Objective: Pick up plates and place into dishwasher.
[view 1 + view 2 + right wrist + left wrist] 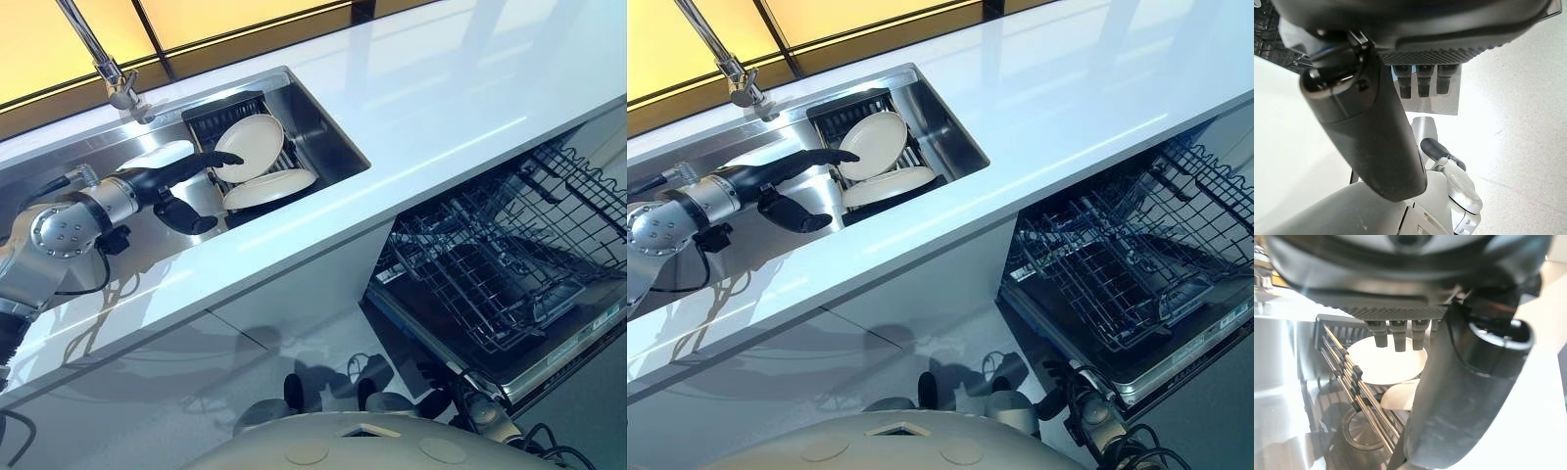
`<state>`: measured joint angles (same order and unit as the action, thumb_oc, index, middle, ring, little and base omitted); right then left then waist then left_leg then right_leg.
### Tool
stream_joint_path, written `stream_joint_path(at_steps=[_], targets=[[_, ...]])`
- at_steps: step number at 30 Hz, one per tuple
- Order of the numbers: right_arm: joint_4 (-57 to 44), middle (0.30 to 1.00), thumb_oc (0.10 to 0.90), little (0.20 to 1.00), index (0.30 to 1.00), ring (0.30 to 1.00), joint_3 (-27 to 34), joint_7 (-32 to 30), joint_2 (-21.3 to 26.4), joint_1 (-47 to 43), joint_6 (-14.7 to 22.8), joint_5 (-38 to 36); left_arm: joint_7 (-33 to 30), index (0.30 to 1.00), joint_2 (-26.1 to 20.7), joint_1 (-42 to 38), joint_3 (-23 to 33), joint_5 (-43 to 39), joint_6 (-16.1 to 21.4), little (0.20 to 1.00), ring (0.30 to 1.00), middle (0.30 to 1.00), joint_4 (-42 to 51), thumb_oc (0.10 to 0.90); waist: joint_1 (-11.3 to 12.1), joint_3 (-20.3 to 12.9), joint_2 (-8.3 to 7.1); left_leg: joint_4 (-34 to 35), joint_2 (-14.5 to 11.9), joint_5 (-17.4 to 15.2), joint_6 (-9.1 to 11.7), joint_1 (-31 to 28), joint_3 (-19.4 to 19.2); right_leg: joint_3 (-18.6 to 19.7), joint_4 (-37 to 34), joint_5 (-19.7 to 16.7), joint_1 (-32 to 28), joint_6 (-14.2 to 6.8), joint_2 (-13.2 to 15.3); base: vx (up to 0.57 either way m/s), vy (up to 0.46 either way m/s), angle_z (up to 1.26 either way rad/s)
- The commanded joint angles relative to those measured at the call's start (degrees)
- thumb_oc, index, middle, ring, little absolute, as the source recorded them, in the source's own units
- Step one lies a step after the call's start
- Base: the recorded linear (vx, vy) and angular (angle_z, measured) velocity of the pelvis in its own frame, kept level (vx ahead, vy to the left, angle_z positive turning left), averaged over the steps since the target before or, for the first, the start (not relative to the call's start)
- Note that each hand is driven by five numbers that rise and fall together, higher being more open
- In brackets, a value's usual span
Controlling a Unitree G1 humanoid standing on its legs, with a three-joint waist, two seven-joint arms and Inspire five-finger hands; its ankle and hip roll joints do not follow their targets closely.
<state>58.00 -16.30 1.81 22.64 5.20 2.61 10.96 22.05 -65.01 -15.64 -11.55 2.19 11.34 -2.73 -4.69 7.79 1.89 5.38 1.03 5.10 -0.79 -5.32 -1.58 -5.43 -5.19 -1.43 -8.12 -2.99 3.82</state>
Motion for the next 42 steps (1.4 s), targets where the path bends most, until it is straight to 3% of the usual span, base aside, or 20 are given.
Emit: stream_joint_path(at_steps=[1,11,30,37,42], targets=[[-1.2,0.9,0.8,0.9,0.9,0.9,0.1,-1.0,1.9,-2.5,1.9,1.5,-0.9,0.9,1.0,-11.1,3.5,-3.0,0.8,0.9,0.9,0.9,1.9,0.8,0.2,0.0,1.24,-0.4,0.9,-6.4,-1.0,-1.9,-3.0,0.1,3.3,1.0,3.2,-1.7,-2.1,0.0,0.0,0.0],[-1.8,0.9,0.8,0.9,0.9,0.9,0.0,-1.3,1.8,-2.4,1.7,1.5,-2.9,0.9,1.5,-12.8,1.3,-3.0,0.3,0.9,0.9,0.9,1.7,0.8,-0.3,0.1,1.35,-0.4,0.9,-6.4,-1.0,-2.0,-3.3,0.3,3.2,0.8,3.2,-1.7,-2.1,0.0,0.0,-0.01],[-2.8,0.9,0.8,0.9,0.9,0.9,-1.0,-0.9,1.3,-2.1,1.6,1.9,-17.1,0.9,7.5,-12.2,-0.8,5.3,6.9,0.9,0.9,0.9,-1.3,0.8,-1.2,0.1,0.56,-0.4,0.7,-6.8,-1.2,-2.1,-3.6,1.1,3.3,0.7,3.5,-1.6,-2.2,0.0,0.0,0.0],[-2.7,0.9,0.8,0.9,0.9,0.9,-1.3,-1.1,1.1,-2.3,1.4,2.1,-16.2,0.9,9.6,-11.9,-2.1,4.8,6.6,0.9,0.9,0.9,-1.2,0.8,-1.4,0.3,0.46,-0.4,0.6,-6.8,-1.2,-2.2,-3.8,1.4,3.6,0.7,3.6,-1.5,-2.2,0.0,0.0,-0.02],[-2.3,0.9,0.8,0.9,0.9,0.9,-1.4,-1.0,1.3,-2.8,1.6,2.4,-11.9,0.9,10.3,-13.0,-5.4,6.1,4.5,0.9,0.9,0.9,-1.0,0.8,-1.7,0.4,0.68,-0.4,0.6,-6.8,-1.3,-2.3,-3.9,1.7,3.8,0.7,3.7,-1.6,-2.2,0.0,0.0,0.0]])
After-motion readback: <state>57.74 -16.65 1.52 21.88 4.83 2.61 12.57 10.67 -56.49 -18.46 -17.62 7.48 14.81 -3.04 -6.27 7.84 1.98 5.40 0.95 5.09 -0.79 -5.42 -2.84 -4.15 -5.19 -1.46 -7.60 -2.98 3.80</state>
